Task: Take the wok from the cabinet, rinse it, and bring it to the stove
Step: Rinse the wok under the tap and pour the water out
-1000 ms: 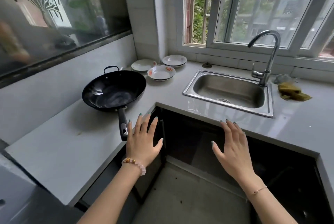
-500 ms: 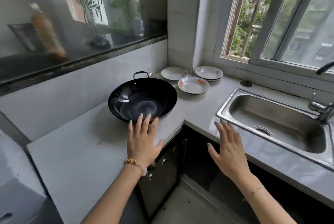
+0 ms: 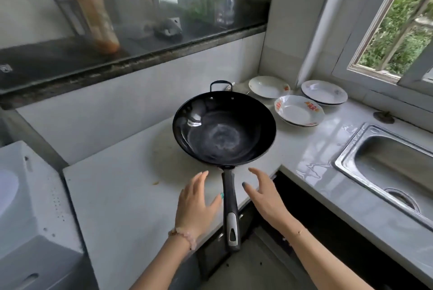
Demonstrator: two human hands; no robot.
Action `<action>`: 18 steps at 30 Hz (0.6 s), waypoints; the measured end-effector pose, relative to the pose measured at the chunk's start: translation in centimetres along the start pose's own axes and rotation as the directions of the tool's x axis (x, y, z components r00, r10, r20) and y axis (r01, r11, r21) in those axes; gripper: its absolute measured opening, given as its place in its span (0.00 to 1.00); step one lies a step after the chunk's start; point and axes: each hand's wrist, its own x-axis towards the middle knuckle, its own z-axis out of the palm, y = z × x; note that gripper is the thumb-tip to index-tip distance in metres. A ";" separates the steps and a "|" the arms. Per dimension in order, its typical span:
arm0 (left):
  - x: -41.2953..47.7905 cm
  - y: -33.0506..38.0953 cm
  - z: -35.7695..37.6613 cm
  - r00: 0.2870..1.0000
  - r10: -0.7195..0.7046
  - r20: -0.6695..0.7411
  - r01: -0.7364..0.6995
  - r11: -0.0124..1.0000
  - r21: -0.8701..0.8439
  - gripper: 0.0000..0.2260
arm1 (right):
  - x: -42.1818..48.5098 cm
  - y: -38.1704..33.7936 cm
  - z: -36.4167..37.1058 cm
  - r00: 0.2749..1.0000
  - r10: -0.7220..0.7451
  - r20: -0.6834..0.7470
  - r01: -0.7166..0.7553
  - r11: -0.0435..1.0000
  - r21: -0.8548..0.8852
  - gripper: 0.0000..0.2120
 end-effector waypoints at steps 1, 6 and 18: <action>-0.2 0.1 0.2 0.994 -0.093 0.062 0.102 0.982 -0.160 0.26 | 0.6 -0.3 0.5 0.994 0.085 0.061 -0.093 0.987 0.130 0.21; -1.0 1.2 0.2 0.724 -0.316 0.614 0.681 0.474 -0.559 0.13 | 3.2 -1.2 2.5 0.830 0.330 0.450 -0.557 0.451 0.697 0.15; -1.5 2.7 3.0 0.653 -0.249 0.715 0.753 0.105 -0.650 0.06 | 6.8 -2.7 4.4 0.678 0.227 0.699 -0.729 0.081 0.680 0.10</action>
